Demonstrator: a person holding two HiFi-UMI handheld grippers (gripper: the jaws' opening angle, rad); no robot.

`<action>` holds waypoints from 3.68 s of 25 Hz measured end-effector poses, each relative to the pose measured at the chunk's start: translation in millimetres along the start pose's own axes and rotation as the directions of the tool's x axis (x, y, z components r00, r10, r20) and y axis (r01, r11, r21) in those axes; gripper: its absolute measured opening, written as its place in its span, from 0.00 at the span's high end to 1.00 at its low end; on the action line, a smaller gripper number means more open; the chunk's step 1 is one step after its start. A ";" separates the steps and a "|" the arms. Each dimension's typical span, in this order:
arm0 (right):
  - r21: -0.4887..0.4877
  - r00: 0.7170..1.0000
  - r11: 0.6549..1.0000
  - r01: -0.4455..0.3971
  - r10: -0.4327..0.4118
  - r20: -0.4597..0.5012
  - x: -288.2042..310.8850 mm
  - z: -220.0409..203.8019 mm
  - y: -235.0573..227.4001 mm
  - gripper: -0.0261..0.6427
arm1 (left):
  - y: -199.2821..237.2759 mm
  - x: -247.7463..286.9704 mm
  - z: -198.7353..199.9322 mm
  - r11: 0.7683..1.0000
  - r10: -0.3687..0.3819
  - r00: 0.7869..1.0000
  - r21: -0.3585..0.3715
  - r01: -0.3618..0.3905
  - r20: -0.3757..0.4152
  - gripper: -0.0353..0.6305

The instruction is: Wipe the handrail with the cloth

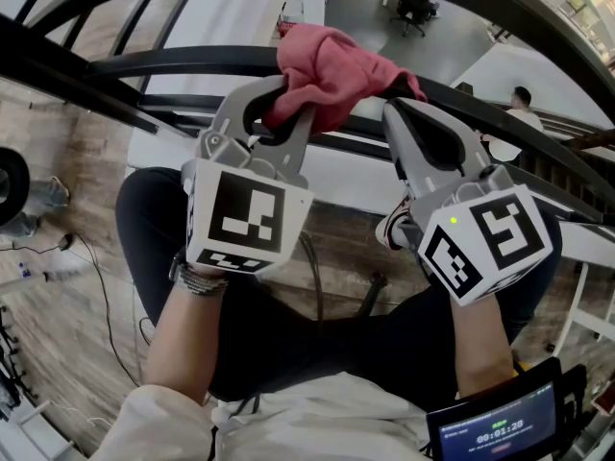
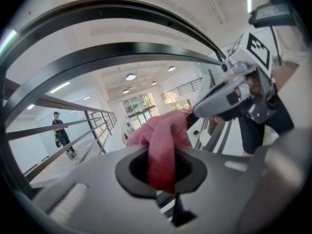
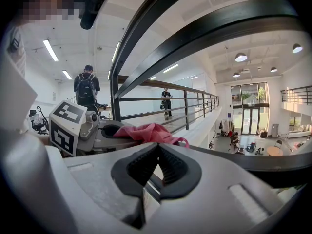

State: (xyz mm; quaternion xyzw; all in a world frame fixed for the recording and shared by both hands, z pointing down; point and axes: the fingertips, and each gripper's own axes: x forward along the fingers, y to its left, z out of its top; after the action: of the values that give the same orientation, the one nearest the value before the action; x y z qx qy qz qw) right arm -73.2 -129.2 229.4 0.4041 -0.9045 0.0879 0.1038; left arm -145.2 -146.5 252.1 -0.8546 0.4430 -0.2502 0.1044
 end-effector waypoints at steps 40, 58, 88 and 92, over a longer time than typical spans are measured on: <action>-0.021 0.999 0.999 -0.045 0.045 -0.013 15.8 4.9 20.1 0.96 | 50.9 -21.9 -31.8 0.987 0.133 0.990 -0.090 -0.137 -0.050 0.90; -0.029 0.998 0.998 -0.059 0.058 -0.030 21.3 1.6 26.6 0.96 | 70.5 -31.4 -45.3 0.973 0.188 0.980 -0.125 -0.195 -0.071 0.90; -0.035 0.997 0.997 -0.069 0.067 -0.043 23.3 -2.5 37.6 0.96 | 116.3 -39.1 -40.3 0.934 0.327 0.945 -0.148 -0.324 -0.006 0.90; -0.034 0.997 0.997 -0.065 0.064 -0.049 21.6 -5.6 36.6 0.96 | 121.5 -35.2 -39.8 0.929 0.333 0.943 -0.175 -0.327 0.002 0.90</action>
State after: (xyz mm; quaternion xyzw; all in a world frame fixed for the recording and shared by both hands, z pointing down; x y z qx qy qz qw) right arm -114.1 -119.2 237.6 0.3706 -0.9158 0.0849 0.1295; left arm -268.6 -187.5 225.6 -0.7777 0.5984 -0.1763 0.0779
